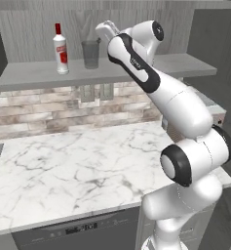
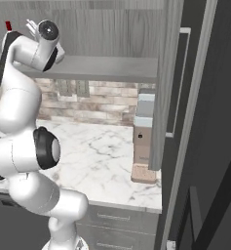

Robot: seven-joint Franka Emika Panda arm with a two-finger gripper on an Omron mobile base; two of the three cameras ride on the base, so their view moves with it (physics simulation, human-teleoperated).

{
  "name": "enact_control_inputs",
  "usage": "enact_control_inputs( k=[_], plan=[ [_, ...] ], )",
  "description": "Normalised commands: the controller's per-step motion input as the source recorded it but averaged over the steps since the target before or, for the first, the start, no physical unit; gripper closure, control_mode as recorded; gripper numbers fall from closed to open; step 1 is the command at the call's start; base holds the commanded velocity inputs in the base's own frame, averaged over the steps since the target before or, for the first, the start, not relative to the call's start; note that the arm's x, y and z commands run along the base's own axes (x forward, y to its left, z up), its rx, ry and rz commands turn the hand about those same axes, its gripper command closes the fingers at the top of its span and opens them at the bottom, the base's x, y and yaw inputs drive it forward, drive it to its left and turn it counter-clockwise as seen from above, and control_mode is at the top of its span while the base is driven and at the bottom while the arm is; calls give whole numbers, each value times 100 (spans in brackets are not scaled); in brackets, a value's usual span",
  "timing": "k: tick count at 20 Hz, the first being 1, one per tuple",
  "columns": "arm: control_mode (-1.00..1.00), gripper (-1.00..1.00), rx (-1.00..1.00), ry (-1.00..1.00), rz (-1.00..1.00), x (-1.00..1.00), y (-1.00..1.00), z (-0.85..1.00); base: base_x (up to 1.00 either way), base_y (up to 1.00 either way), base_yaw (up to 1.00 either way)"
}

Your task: There is a bowl on the dining counter. Grab a lemon wedge from the fridge and place it in the bowl. Then get the liquor bottle and glass cup from the cabinet and place them next to the bowl.

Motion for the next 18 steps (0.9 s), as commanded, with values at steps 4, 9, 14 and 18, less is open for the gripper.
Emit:
enact_control_inputs(
  k=[4, 9, 14, 18],
  plan=[
    [-100, -100, 0, 0, 0, 30, 9, -6, 0, 0, 0],
    [-100, -100, 0, 0, 0, 36, 14, -11, 0, 0, 0],
    [-100, -100, 0, 0, 0, 36, 9, -3, 0, 0, 0],
    [-100, -100, 0, 0, 0, 32, 7, 0, 0, 0, 0]
  ],
)
